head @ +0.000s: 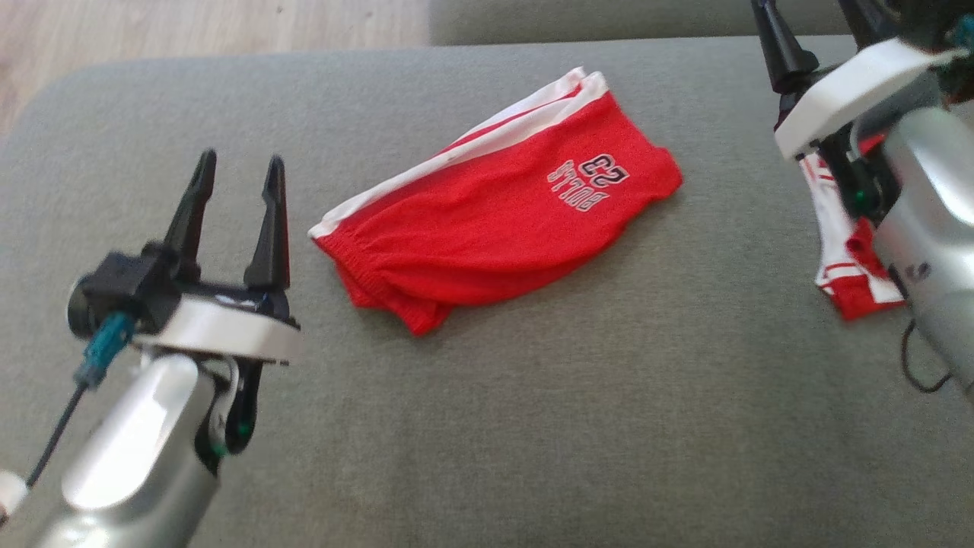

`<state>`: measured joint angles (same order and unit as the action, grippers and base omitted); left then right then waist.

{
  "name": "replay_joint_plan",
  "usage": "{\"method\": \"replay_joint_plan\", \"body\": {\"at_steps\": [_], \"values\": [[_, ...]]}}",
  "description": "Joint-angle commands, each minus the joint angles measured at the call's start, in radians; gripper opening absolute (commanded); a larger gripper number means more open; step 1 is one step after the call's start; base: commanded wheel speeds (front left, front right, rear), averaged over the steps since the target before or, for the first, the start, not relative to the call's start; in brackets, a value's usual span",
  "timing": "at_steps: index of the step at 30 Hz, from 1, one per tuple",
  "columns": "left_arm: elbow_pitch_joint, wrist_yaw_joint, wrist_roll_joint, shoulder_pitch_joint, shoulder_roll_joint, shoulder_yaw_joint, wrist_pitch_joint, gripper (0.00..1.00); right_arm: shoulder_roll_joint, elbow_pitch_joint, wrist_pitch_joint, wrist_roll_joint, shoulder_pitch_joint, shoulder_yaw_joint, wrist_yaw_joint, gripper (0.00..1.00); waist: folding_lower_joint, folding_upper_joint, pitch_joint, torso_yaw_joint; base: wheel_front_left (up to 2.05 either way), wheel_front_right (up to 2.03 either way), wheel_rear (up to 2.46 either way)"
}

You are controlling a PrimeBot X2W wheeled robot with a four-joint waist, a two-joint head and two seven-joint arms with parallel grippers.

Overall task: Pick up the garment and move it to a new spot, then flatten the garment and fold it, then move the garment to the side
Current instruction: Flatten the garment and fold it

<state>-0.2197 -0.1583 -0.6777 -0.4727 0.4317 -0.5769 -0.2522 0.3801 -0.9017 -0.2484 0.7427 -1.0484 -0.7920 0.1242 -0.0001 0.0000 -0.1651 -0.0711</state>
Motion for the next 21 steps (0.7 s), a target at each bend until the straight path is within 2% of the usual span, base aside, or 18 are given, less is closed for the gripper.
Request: {"method": "replay_joint_plan", "body": {"at_steps": [1,6,12,15,18,21], "values": [[0.032,-0.005,0.003,-0.023,0.030,0.053,-0.009,1.00,-0.014,0.027,-0.013,-0.018,0.022,0.020,0.007,1.00,0.0001,0.0000,0.021,0.022,0.00,0.00,0.00],[0.061,-0.017,0.025,0.086,-0.013,0.104,-0.009,1.00,-0.098,0.128,-0.013,-0.195,0.240,0.280,0.007,1.00,0.0001,0.0000,0.044,0.046,0.00,0.00,0.00],[0.063,0.007,0.087,0.185,-0.079,0.159,-0.009,1.00,-0.255,0.306,-0.013,-0.418,0.524,0.565,0.007,1.00,0.0001,0.0000,0.061,0.059,0.00,0.00,0.00],[0.062,0.020,0.129,0.230,-0.119,0.200,-0.009,1.00,-0.307,0.406,-0.013,-0.530,0.643,0.672,0.007,1.00,0.0001,0.0000,0.069,0.064,0.00,0.00,0.00],[0.063,0.033,0.158,0.274,-0.165,0.239,-0.009,1.00,-0.328,0.485,-0.013,-0.568,0.735,0.714,0.007,1.00,0.0001,0.0000,0.075,0.070,0.00,0.00,0.00],[0.056,0.054,0.185,0.309,-0.200,0.276,-0.009,1.00,-0.329,0.532,-0.013,-0.531,0.795,0.676,0.007,1.00,0.0001,0.0000,0.077,0.073,0.00,0.00,0.00]]}}
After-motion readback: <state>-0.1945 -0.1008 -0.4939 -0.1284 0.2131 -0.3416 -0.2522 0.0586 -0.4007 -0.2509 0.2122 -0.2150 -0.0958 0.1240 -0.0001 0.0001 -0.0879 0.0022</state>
